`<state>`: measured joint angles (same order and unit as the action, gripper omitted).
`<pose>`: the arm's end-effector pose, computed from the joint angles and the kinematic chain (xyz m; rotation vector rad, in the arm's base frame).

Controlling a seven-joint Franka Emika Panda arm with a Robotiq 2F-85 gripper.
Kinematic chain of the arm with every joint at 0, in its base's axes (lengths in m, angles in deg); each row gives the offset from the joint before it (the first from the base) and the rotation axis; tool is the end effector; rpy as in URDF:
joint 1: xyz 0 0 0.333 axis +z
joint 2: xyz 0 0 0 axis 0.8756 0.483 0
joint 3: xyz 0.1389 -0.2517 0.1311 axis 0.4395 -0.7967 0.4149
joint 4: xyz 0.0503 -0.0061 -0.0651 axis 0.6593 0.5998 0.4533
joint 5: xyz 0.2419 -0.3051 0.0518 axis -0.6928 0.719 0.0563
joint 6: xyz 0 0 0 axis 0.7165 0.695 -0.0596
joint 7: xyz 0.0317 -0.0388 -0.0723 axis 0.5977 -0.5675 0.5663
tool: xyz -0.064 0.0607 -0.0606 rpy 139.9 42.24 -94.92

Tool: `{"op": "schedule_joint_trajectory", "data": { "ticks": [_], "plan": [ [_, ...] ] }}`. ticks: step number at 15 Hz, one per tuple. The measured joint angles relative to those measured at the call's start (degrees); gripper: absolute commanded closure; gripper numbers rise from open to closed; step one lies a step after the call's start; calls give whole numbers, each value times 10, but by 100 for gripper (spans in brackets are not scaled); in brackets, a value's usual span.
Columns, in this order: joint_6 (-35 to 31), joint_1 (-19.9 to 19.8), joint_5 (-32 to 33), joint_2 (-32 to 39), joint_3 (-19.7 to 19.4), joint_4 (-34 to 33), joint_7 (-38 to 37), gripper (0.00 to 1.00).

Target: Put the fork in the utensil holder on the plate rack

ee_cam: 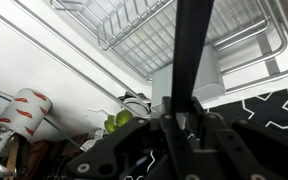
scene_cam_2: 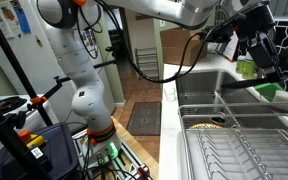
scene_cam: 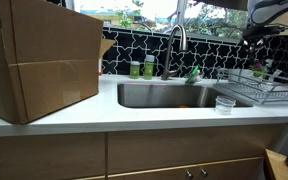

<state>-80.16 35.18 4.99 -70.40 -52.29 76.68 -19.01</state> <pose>0.3466 -0.4467 0.5719 1.8893 -1.7552 0.3405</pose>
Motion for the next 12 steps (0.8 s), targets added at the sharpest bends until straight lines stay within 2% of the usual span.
{"op": "schedule_joint_trajectory", "data": {
  "ticks": [4,12],
  "plan": [
    [-22,-4,9,30,-10,-17,-47,95],
    [-127,-20,16,171,-69,-115,-149,95]
  ]
}}
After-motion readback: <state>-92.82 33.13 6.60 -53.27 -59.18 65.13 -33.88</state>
